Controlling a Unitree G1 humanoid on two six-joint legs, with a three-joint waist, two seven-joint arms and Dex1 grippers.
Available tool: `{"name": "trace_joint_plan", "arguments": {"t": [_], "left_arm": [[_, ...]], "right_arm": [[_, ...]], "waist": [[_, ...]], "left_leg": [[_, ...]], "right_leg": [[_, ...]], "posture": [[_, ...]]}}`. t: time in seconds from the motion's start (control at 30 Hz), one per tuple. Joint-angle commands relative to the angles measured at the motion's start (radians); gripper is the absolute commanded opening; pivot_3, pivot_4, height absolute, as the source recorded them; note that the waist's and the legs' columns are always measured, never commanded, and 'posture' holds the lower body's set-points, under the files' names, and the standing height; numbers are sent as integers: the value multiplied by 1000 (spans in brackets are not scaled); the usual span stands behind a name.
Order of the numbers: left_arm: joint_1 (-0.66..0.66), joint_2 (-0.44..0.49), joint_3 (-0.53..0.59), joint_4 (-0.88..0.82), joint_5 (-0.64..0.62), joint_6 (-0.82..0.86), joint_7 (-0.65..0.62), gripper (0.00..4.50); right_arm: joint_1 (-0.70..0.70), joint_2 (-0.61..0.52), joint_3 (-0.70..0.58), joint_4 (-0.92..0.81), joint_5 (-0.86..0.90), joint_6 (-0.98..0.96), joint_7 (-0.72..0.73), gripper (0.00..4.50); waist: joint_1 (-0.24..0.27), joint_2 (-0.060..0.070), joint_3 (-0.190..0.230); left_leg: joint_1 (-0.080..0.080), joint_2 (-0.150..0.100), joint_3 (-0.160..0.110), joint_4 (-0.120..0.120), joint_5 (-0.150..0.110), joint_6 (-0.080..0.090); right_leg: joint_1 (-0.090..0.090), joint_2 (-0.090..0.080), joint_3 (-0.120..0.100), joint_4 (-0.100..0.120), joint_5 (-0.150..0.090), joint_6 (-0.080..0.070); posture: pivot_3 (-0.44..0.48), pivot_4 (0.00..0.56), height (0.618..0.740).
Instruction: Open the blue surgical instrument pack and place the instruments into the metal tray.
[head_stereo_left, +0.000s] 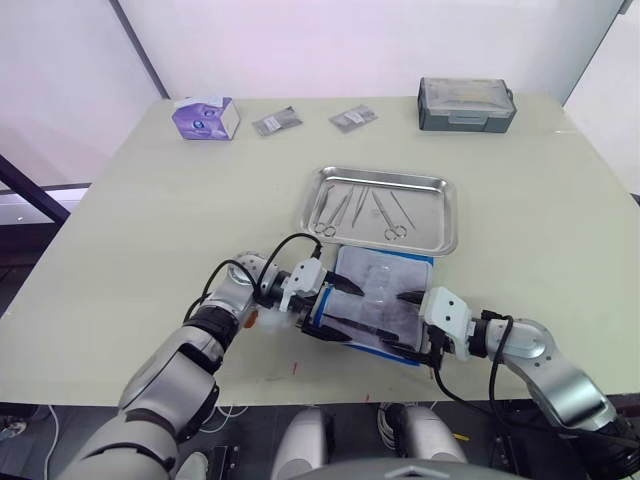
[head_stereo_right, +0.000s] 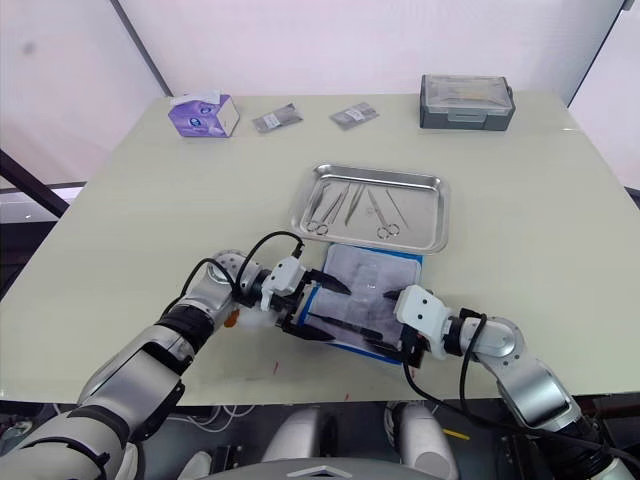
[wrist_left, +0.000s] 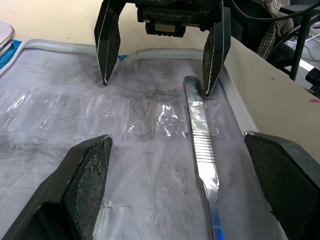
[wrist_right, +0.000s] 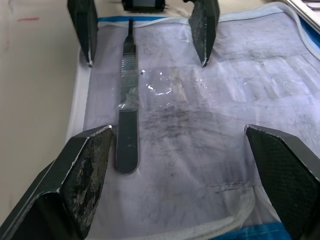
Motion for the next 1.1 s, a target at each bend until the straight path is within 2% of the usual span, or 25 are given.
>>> {"name": "trace_joint_plan", "arguments": {"t": [0.03, 0.1, 0.13, 0.23, 0.3, 0.33, 0.37, 0.4, 0.67, 1.1], "left_arm": [[51, -7, -58, 35, 21, 22, -39, 4500], [50, -7, -59, 34, 20, 23, -39, 4500], [50, -7, -59, 34, 20, 23, -39, 4500], [47, -8, -59, 37, 22, 22, -39, 4500], [46, -8, -58, 38, 22, 22, -39, 4500], [45, -8, -58, 38, 22, 22, -39, 4500], [44, -8, -58, 39, 22, 22, -39, 4500], [44, -8, -58, 39, 23, 22, -39, 4500], [44, -4, -59, 38, 23, 21, -39, 4500], [40, -10, -60, 42, 24, 16, -39, 4500]], "right_arm": [[9, -27, 27, 29, -35, -8, 24, 3826], [9, -33, 29, 42, -29, -3, 37, 3143], [9, -37, 30, 46, -26, 1, 43, 2991], [10, -46, 33, 60, -25, -3, 61, 1776], [10, -49, 34, 69, -26, -3, 69, 1210], [8, -49, 35, 74, -26, -4, 71, 565], [6, -48, 35, 78, -27, -5, 72, 565], [4, -47, 35, 82, -27, -6, 74, 74], [-21, -36, 30, 87, -16, -18, 86, 0], [-77, -120, -18, -85, 8, 49, 121, 0]], "waist": [[0, 0, 0], [0, 0, 0], [0, 0, 0], [0, 0, 0], [0, 0, 0], [0, 0, 0], [0, 0, 0], [0, 0, 0], [-1, -1, 0], [2, -2, 1]], "left_leg": [[0, 0, 0, 0, 0, 0], [0, 0, 0, 0, 0, 0], [0, 0, 0, 0, 0, 0], [0, 0, 0, 0, 0, 0], [0, 0, 0, 0, 0, 0], [0, 0, 0, 0, 0, 0], [0, 0, 0, 0, 0, 0], [0, 0, 0, 0, 0, 0], [1, 0, 0, 0, 0, 0], [0, 0, -1, 0, 0, 0]], "right_leg": [[0, 0, 0, 0, 0, 0], [0, 0, 0, 0, 0, 0], [0, 0, 0, 0, 0, 0], [0, 0, 0, 0, 0, 0], [0, 0, 0, 0, 0, 0], [0, 0, 0, 0, 0, 0], [0, 0, 0, 0, 0, 0], [0, 0, 0, 0, 0, 0], [1, 0, 0, 0, 0, 0], [0, 0, 0, 0, 0, 0]], "posture": [[0, 150, 738], [0, 150, 738], [0, 150, 738], [0, 150, 738], [0, 150, 738], [0, 150, 738], [0, 150, 738], [0, 150, 738], [0, 150, 738], [0, 150, 738]]}}
